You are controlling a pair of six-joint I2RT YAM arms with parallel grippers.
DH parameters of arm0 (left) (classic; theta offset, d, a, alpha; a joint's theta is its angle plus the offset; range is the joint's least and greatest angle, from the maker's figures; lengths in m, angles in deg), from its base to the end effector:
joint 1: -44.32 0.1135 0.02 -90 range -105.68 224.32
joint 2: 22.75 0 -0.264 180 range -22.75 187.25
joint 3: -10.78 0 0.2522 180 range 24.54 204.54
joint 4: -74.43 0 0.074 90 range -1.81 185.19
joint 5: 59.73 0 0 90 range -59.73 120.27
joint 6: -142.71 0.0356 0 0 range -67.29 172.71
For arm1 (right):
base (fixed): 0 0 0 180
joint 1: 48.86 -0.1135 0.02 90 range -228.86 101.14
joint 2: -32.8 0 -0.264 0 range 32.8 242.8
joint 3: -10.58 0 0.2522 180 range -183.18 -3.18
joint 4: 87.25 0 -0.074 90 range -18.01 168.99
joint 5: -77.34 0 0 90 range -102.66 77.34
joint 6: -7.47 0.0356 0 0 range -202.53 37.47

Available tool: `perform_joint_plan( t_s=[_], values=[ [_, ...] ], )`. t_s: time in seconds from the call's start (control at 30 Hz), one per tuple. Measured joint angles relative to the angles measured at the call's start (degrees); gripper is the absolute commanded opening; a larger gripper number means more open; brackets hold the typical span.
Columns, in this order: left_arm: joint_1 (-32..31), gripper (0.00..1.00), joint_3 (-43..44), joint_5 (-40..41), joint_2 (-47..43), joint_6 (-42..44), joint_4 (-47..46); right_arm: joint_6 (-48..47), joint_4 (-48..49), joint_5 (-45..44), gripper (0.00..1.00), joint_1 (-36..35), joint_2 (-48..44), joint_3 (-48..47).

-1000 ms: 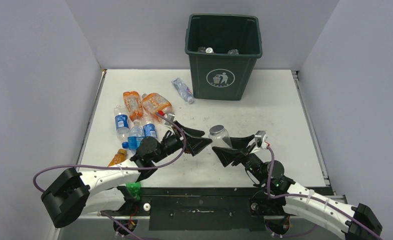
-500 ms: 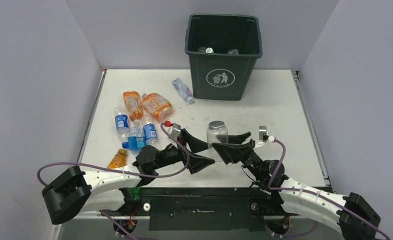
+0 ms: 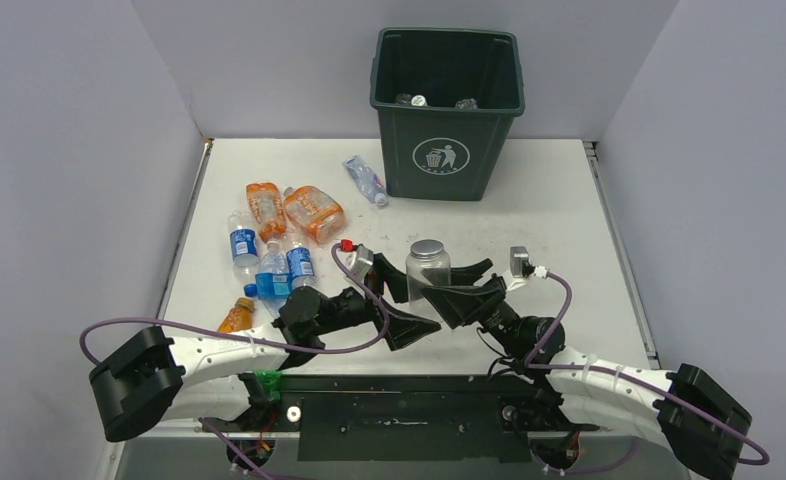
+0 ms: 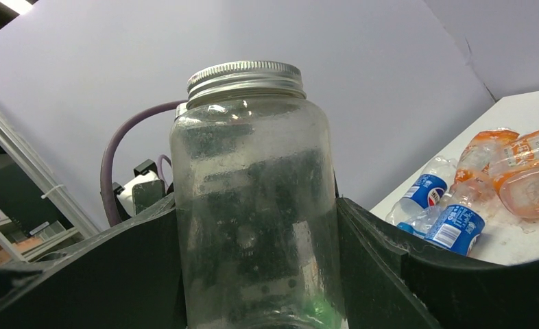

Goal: Put the plastic bottles in the bin
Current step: Pick up the plastic bottle at the center of the board.

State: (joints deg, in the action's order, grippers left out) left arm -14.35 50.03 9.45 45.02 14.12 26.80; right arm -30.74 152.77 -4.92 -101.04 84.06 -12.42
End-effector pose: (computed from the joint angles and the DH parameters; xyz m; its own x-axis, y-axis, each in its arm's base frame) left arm 0.1156 -0.2142 0.2726 -0.4739 -0.3428 -0.8111 0.8667 -0.0188 -0.4984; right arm 0.1004 0.1371 0.2575 -0.4706 0.6635 -0.5816 -0.7812 -0.0068 0.6242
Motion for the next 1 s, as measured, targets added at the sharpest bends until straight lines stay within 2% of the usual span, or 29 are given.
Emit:
perform_joint_plan(
  t_s=[0.13,0.23,0.3,0.37,0.5,0.6,0.7,0.83,0.87,1.0],
  values=[
    [-0.2,0.83,0.1,0.4,0.1,0.5,0.2,0.2,1.1,0.1,0.36,-0.2,1.1,-0.1],
    [-0.2,0.66,0.5,0.8,0.4,1.0,1.2,-0.1,1.2,0.0,0.42,-0.6,1.4,-0.1],
    [-0.1,0.52,0.8,1.0,0.6,1.4,1.8,-0.7,1.2,-0.4,0.53,-0.8,1.4,-0.1],
    [-0.1,0.37,0.9,1.0,0.6,1.4,2.0,-1.5,1.0,-0.7,0.70,-0.9,1.3,-0.2],
    [-0.2,0.29,0.9,1.4,0.0,2.1,3.2,-2.6,-3.1,-0.8,0.90,-1.2,-1.0,-1.0],
    [-0.3,0.25,0.9,2.8,-2.5,4.5,6.4,-5.3,-13.5,-1.4,0.97,-1.3,-5.3,-4.1],
    [-0.1,0.18,0.9,5.1,-6.6,7.6,11.0,-9.1,-28.3,-2.1,1.00,-1.5,-9.7,-10.2],
    [-0.1,0.09,1.1,8.4,-11.6,13.3,18.8,-15.5,-47.1,-3.3,1.00,-1.5,-12.0,-21.9],
    [-0.1,0.07,1.4,9.2,-12.5,14.9,21.2,-17.2,-51.0,-3.3,0.96,-1.5,-12.1,-24.8],
    [-0.7,0.00,3.8,13.2,-14.2,21.2,30.1,-22.7,-65.1,-3.2,0.96,-1.5,-10.4,-35.1]
  ],
)
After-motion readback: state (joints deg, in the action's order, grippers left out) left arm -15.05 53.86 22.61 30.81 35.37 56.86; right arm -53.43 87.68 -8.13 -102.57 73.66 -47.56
